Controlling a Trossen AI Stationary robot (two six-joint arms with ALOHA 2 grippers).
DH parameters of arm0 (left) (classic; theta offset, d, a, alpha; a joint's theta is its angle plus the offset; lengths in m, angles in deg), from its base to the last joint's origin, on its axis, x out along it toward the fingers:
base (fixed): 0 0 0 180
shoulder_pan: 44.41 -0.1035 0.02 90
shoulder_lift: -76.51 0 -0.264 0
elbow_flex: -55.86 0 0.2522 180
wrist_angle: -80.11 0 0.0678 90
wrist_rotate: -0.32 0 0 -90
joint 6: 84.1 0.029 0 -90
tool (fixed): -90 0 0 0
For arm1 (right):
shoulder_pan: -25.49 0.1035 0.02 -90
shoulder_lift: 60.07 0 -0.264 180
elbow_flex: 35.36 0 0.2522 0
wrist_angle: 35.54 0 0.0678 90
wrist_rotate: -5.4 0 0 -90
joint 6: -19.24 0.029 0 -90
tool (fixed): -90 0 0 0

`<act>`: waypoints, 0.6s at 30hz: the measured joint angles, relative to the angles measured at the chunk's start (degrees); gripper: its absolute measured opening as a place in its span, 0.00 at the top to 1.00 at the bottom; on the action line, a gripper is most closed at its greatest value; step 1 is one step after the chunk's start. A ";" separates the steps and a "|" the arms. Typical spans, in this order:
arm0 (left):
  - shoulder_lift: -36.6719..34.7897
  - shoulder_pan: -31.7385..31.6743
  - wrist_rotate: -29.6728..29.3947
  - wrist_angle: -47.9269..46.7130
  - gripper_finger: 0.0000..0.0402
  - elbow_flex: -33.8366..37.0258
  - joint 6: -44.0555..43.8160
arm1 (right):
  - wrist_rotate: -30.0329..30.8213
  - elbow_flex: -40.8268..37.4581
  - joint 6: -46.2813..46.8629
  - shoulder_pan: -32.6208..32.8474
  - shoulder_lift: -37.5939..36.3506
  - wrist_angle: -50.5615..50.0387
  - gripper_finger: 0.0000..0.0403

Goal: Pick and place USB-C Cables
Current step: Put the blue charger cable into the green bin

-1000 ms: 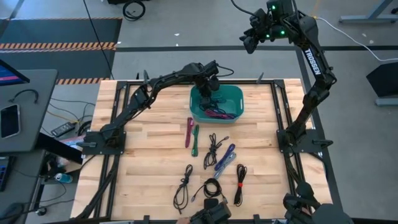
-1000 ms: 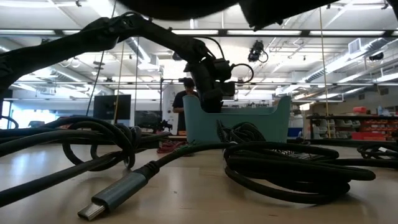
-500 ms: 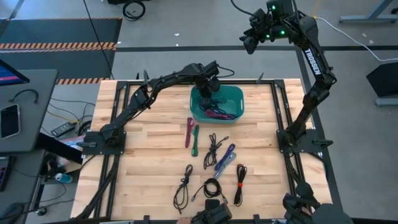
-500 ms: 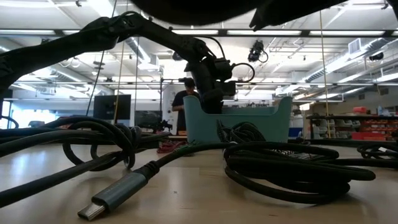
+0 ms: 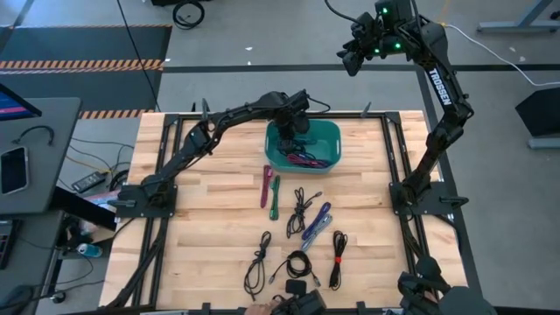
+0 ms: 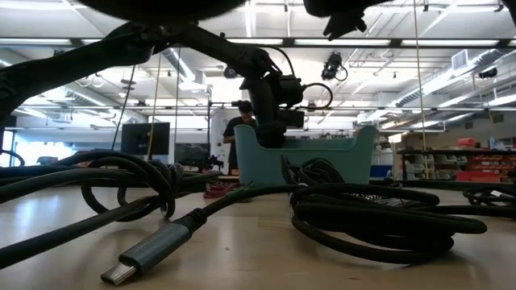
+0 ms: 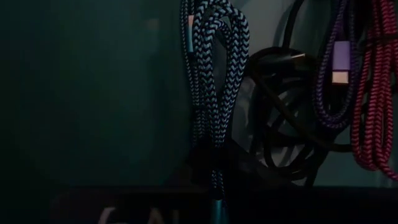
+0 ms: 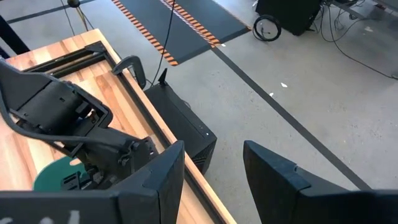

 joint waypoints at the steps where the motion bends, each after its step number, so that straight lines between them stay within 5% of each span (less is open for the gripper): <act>1: 0.00 0.15 -1.03 -0.25 0.96 0.00 0.21 | 0.00 0.00 0.00 0.00 0.00 0.02 0.58; 11: 0.02 1.08 -2.52 -0.55 0.96 0.04 0.42 | -0.01 0.00 0.00 0.00 0.00 0.01 0.58; 18: 0.07 1.84 -2.79 0.53 0.75 0.09 0.21 | -0.02 0.00 -0.18 0.00 0.00 0.01 0.58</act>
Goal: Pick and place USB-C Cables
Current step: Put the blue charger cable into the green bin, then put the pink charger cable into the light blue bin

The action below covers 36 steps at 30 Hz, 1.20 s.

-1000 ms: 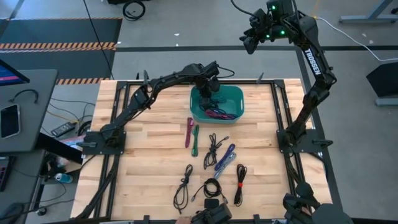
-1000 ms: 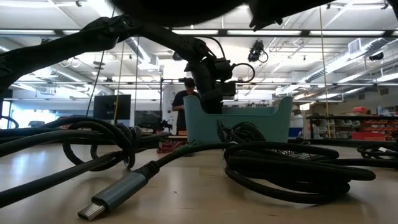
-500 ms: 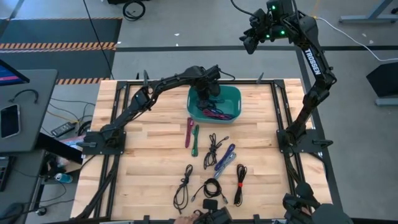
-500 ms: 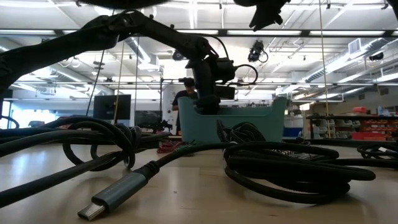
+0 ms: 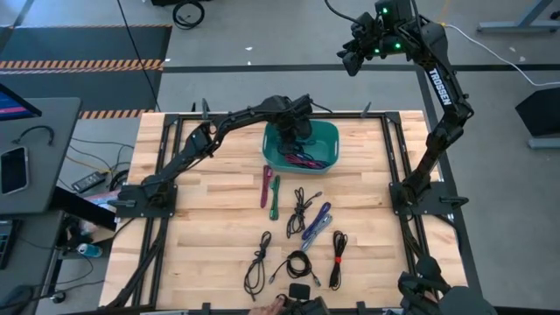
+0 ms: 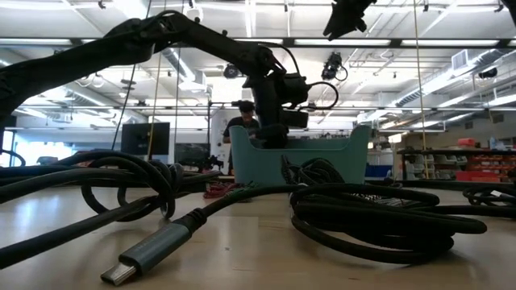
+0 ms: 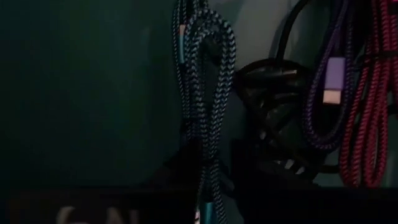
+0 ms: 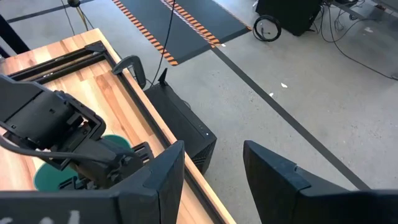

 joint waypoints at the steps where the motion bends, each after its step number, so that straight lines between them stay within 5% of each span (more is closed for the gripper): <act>1: 0.00 0.11 -0.06 0.11 0.72 0.00 -0.02 | 0.02 0.00 0.00 0.00 0.00 -0.01 0.58; 12: -4.99 0.85 -6.46 0.74 0.58 -0.43 -8.70 | 0.02 0.00 -1.22 -0.01 0.00 -0.02 0.58; 24: -21.32 3.53 -8.16 -9.36 0.56 -0.61 -45.95 | 0.13 0.00 -3.06 0.00 0.00 -0.09 0.58; 36: -22.49 16.76 -20.91 -27.83 0.56 4.00 -67.03 | 0.54 0.00 -7.38 -0.11 0.00 -1.55 0.58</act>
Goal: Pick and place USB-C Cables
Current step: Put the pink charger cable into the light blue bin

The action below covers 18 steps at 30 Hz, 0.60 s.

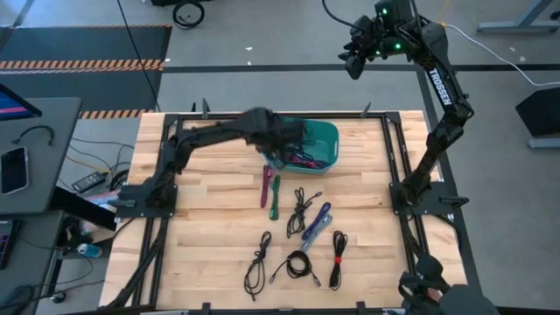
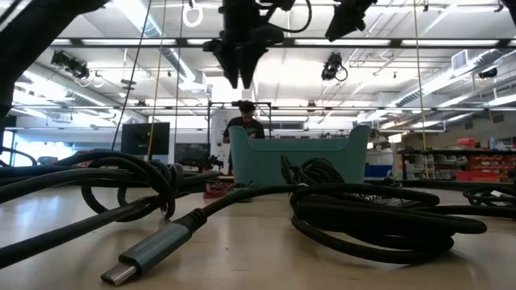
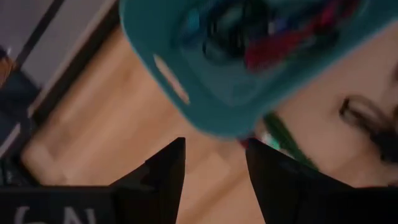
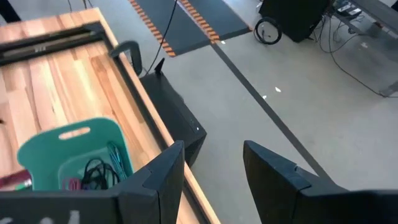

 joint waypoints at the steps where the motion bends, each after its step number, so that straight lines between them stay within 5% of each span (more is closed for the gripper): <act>1: -0.16 1.22 -0.09 0.22 0.56 1.29 -2.05 | 0.01 -0.01 -0.52 0.00 -0.01 -0.56 0.58; 14: -1.54 11.46 9.41 3.03 0.56 23.05 -28.24 | 0.01 -0.01 -1.25 0.00 -0.01 -5.94 0.58; 18: -1.74 12.00 14.04 14.13 0.56 30.66 -32.03 | 0.01 -0.02 -1.23 0.00 0.00 -5.91 0.58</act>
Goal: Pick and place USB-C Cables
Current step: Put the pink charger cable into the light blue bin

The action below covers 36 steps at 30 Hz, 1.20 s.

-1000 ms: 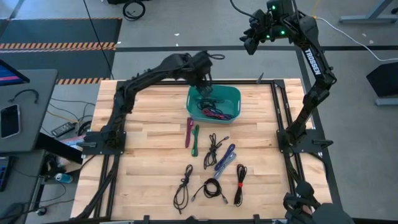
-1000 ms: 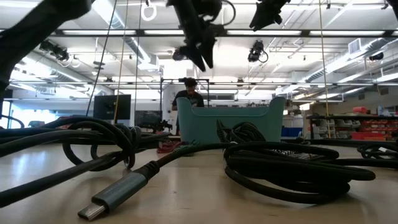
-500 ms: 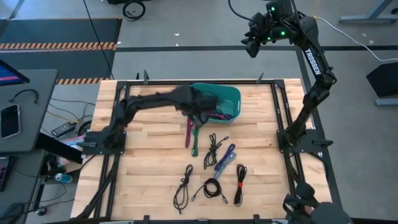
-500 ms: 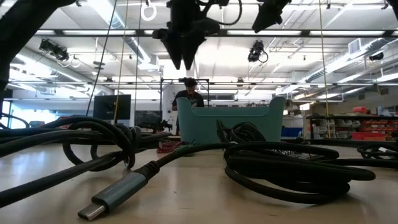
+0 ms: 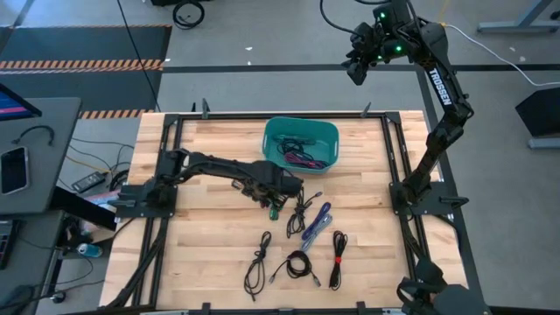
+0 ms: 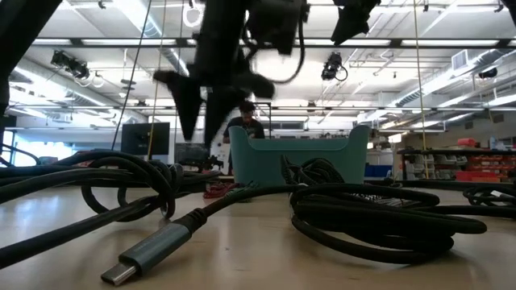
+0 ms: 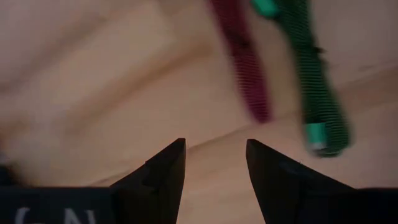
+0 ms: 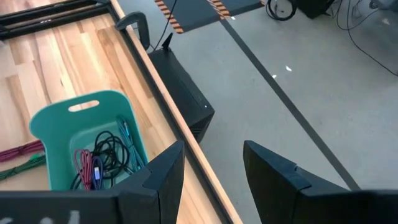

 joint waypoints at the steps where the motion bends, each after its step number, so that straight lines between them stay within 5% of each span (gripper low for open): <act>1: 0.04 0.00 1.48 3.68 0.56 1.66 -0.42 | 0.00 0.00 0.00 0.00 0.00 0.00 0.58; 7: 0.02 -0.02 5.24 19.32 0.56 9.28 -3.20 | -0.02 0.00 0.00 0.02 0.00 -0.06 0.58; 31: 0.02 -0.73 0.81 22.75 0.56 13.01 -4.91 | -3.17 0.00 0.02 0.04 0.00 -1.25 0.58; 36: 0.02 -1.47 -0.01 22.90 0.64 13.01 -3.68 | -5.61 0.00 0.02 0.04 0.00 -1.25 0.58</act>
